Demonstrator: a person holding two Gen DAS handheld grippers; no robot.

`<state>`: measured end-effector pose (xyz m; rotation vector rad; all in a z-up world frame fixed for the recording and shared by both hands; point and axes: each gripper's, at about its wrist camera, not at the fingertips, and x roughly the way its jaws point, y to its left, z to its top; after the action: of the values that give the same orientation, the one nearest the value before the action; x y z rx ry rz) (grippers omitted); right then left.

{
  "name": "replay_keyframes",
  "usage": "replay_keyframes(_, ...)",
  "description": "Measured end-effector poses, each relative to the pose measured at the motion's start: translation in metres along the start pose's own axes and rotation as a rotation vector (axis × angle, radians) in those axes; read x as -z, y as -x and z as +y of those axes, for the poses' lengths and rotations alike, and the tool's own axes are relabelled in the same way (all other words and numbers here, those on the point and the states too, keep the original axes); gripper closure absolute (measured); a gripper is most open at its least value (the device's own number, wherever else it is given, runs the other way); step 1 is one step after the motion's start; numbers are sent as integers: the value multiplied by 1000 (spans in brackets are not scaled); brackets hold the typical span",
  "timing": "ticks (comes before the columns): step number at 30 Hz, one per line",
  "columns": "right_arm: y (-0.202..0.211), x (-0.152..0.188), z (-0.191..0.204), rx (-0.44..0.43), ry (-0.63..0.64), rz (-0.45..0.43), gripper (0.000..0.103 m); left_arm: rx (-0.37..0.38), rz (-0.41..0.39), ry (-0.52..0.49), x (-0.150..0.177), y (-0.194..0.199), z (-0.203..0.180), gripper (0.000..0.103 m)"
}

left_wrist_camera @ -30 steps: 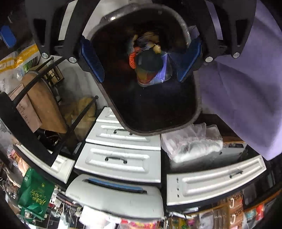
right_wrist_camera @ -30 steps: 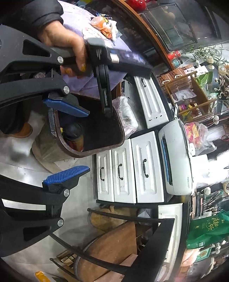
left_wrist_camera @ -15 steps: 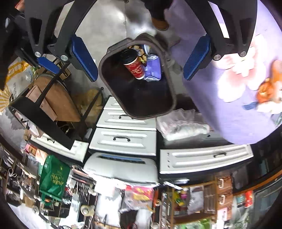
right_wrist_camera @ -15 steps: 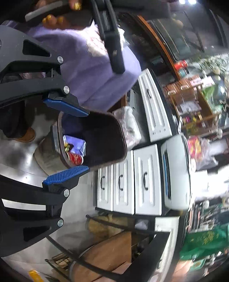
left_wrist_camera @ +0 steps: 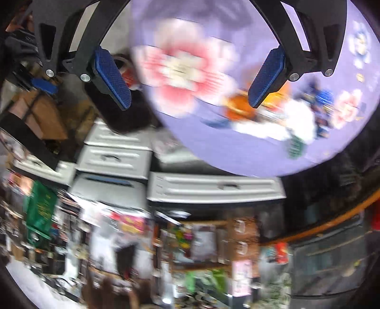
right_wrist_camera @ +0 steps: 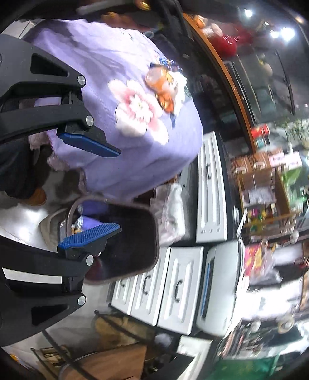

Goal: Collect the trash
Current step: 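Move both tools back over the table, then grasp the blue chip bag with the left tool while the right tool grasps the white tissue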

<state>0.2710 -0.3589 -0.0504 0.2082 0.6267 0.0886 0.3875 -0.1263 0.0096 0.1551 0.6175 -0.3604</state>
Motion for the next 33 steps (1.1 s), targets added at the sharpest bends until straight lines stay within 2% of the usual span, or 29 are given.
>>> replay_keyframes(4,-6,-9,33,-36,52,5,43,-143,-69,78,-18,3,69,6)
replay_keyframes(7,-11,-15,58,-57,95,6,41,-181,-69,185,-19,2,119,6)
replay_keyframes(11,-20,-25,88,-84,143,6,41,-236,-28,280,-8,-5,166,8)
replay_keyframes(14,-29,-31,108,-113,163,8,41,-216,22,367,4,-15,193,19)
replay_keyframes(16,-34,-33,121,-133,172,11,41,-185,53,392,10,-20,199,23)
replay_keyframes(18,-39,-34,131,-146,181,14,41,-162,72,375,15,-23,196,24)
replay_keyframes(25,-46,-38,154,-180,192,16,41,-205,153,263,27,-47,190,25)
replay_keyframes(28,-48,-37,156,-183,182,19,41,-230,186,249,34,-58,191,31)
replay_keyframes(30,-50,-37,156,-186,172,23,41,-217,205,258,38,-65,194,36)
replay_keyframes(33,-53,-38,160,-189,171,27,41,-224,223,283,42,-74,198,47)
